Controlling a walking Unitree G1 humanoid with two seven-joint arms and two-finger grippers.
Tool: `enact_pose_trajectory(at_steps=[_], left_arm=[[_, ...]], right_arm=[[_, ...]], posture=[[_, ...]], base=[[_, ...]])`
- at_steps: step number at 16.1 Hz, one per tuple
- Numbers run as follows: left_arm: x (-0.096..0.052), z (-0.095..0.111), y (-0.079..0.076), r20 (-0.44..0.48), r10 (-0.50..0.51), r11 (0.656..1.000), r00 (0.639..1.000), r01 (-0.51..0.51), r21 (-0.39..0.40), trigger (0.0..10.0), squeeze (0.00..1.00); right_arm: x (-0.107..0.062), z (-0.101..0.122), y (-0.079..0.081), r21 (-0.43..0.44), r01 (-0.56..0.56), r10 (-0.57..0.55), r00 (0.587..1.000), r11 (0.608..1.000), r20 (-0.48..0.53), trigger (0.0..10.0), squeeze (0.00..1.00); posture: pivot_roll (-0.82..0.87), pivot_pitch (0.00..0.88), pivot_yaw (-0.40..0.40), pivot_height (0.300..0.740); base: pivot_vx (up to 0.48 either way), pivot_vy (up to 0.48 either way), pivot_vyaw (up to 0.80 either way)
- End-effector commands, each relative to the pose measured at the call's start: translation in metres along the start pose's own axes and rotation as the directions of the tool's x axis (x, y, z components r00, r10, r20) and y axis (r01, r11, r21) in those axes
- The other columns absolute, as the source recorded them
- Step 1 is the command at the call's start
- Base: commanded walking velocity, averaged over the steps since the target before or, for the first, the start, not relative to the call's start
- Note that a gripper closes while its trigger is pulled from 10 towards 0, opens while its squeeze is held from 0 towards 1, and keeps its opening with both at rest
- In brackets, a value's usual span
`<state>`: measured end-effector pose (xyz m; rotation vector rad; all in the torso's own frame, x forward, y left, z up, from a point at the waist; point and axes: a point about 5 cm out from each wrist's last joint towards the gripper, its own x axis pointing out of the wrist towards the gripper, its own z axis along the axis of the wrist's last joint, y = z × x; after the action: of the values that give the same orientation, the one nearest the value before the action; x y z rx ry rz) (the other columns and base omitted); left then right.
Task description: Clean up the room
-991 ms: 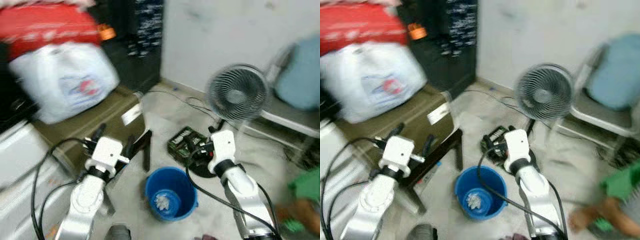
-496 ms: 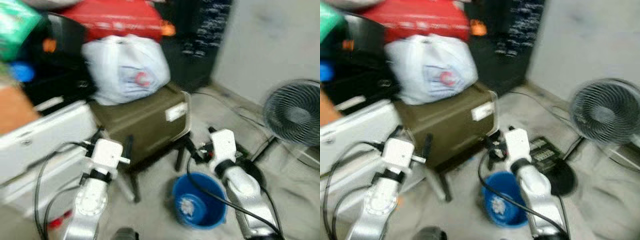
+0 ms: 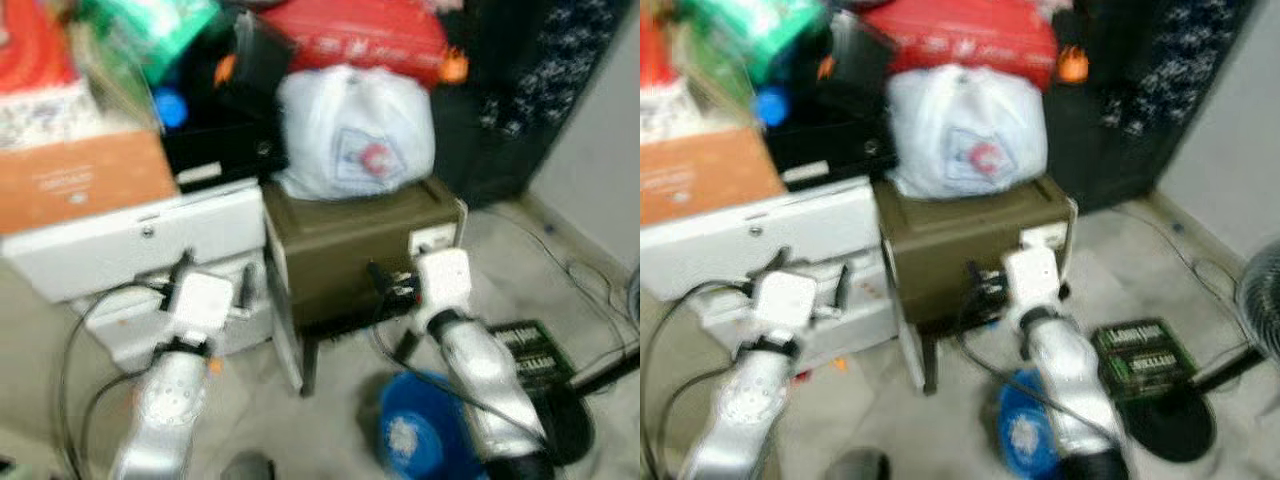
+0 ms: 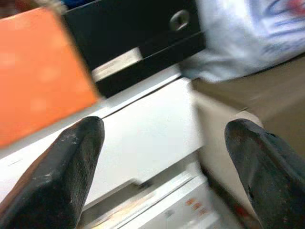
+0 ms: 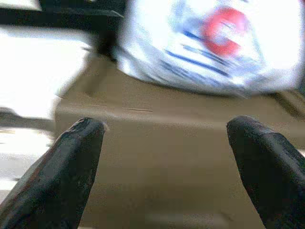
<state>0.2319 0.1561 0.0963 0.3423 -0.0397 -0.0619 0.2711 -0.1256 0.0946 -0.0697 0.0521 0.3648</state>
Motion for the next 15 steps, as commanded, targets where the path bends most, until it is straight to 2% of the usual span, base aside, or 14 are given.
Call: enact_pose_trajectory(at_steps=[1, 5, 7, 8, 10, 13, 15], left_arm=[[0.001, 0.004, -0.007, 0.008, -0.022, 1.000, 1.000, 0.022, -0.019, 10.0, 0.00], [0.010, 0.011, -0.009, 0.027, -0.028, 1.000, 0.999, 0.028, -0.005, 10.0, 0.00], [0.006, 0.014, -0.003, 0.024, -0.013, 1.000, 1.000, 0.013, -0.001, 10.0, 0.00], [-0.002, 0.007, -0.004, -0.007, -0.019, 1.000, 1.000, 0.019, -0.004, 10.0, 0.00], [-0.007, 0.002, -0.006, -0.031, -0.020, 1.000, 0.999, 0.020, -0.013, 10.0, 0.00], [0.000, -0.002, -0.007, -0.063, 0.018, 0.998, 0.998, -0.022, -0.059, 10.0, 0.00], [0.006, -0.006, -0.007, -0.071, 0.018, 0.996, 0.997, -0.024, -0.083, 10.0, 0.00]], right_arm=[[0.000, 0.000, -0.006, -0.022, 0.009, -0.009, 1.000, 1.000, -0.002, 10.0, 0.00], [0.012, 0.009, -0.009, -0.046, 0.009, -0.008, 1.000, 0.999, 0.021, 10.0, 0.00], [0.012, 0.016, -0.007, -0.059, 0.003, -0.002, 1.000, 0.998, 0.029, 10.0, 0.00], [0.007, 0.012, -0.002, -0.057, -0.011, 0.012, 1.000, 0.998, 0.014, 10.0, 0.00], [0.004, 0.006, 0.004, -0.050, -0.024, 0.025, 1.000, 0.998, 0.005, 10.0, 0.00], [0.006, 0.000, 0.012, -0.020, -0.037, 0.037, 0.999, 0.999, 0.011, 10.0, 0.00], [0.009, -0.007, 0.007, 0.022, 0.004, -0.004, 1.000, 1.000, -0.001, 10.0, 0.00]], posture=[[0.02, 0.000, -0.047, 0.740], [0.03, 0.000, -0.057, 0.740], [0.02, 0.000, -0.061, 0.740], [0.01, 0.000, -0.060, 0.740], [0.01, 0.000, -0.043, 0.740], [0.00, 0.000, 0.017, 0.740], [-0.01, 0.000, 0.005, 0.740]], base=[[0.000, 0.000, 0.80], [0.000, 0.000, 0.80], [0.000, 0.000, 0.80], [0.000, 0.000, 0.80], [0.000, 0.000, 0.80], [0.000, 0.000, 0.80], [0.000, 0.000, 0.80]])
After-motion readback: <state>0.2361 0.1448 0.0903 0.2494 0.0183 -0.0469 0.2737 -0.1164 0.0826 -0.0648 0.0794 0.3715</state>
